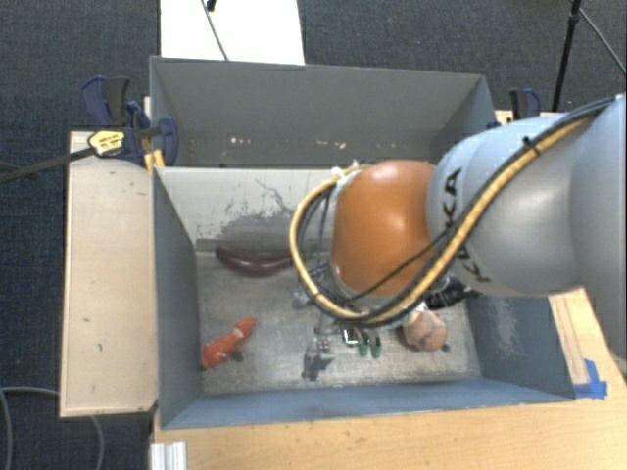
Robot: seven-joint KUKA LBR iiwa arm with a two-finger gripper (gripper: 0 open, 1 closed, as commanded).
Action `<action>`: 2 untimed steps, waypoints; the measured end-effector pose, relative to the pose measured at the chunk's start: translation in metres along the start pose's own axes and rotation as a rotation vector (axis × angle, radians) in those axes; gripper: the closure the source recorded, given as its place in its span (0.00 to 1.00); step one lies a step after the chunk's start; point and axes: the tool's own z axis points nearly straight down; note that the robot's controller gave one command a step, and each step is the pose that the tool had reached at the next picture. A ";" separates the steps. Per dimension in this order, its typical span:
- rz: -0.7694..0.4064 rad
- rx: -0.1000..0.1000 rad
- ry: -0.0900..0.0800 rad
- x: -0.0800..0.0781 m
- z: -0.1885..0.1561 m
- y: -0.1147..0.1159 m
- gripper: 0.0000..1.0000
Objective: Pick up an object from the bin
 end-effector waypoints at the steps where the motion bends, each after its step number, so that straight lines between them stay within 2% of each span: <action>1: 0.005 -0.001 -0.008 -0.002 -0.004 -0.001 0.00; 2: -0.067 -0.002 -0.015 -0.017 0.025 0.038 0.00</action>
Offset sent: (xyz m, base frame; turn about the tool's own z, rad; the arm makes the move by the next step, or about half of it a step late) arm 0.0326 0.0996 -0.0757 -0.1781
